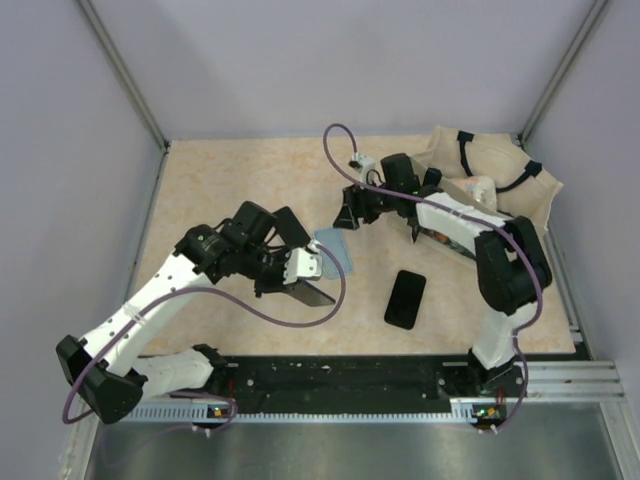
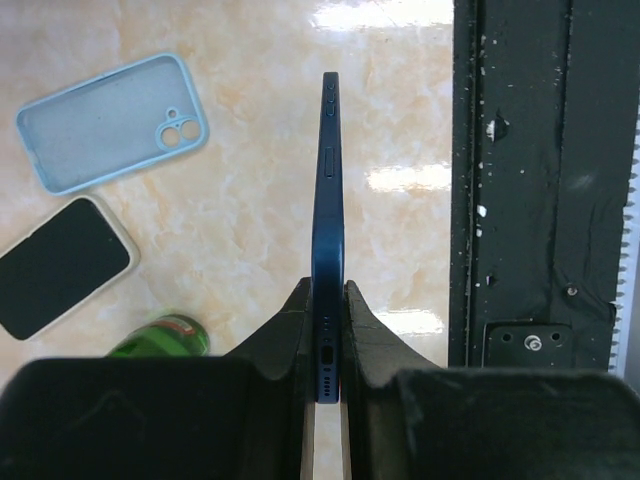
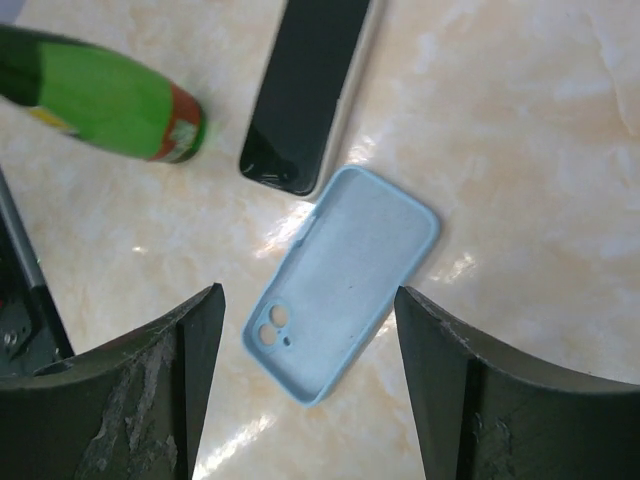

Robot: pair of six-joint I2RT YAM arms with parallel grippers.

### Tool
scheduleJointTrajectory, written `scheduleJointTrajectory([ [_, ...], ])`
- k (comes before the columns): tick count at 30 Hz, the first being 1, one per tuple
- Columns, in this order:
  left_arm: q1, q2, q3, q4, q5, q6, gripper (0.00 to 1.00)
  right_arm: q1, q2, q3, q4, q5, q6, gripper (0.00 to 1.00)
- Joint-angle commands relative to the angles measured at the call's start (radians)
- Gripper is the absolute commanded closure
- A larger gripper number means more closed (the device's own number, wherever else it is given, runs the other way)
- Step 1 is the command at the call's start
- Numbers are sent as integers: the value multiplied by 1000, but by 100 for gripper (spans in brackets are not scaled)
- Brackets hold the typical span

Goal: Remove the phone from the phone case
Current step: Place the phone case at the center of the board, then place the phone at the center of the board.

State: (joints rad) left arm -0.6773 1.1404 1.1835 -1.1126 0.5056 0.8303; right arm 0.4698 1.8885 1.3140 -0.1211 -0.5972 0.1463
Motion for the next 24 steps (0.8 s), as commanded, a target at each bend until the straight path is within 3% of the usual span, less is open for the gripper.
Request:
scheduleJointTrajectory([
  [1, 53, -48, -8, 86, 27, 4, 100, -2, -230, -61, -95, -134, -272, 31],
  [7, 160, 8, 24, 45, 143, 20, 100, 7, -437, -191, -178, -331, -459, 32],
  [11, 238, 47, 25, 57, 250, -13, 100, 117, -502, -249, -181, -326, -505, 32],
  [15, 243, 50, 18, 121, 309, -80, 100, 204, -471, -242, -154, -302, -496, 33],
  [24, 245, -5, -39, 283, 330, -206, 100, 266, -370, -183, -75, -340, -442, 37],
])
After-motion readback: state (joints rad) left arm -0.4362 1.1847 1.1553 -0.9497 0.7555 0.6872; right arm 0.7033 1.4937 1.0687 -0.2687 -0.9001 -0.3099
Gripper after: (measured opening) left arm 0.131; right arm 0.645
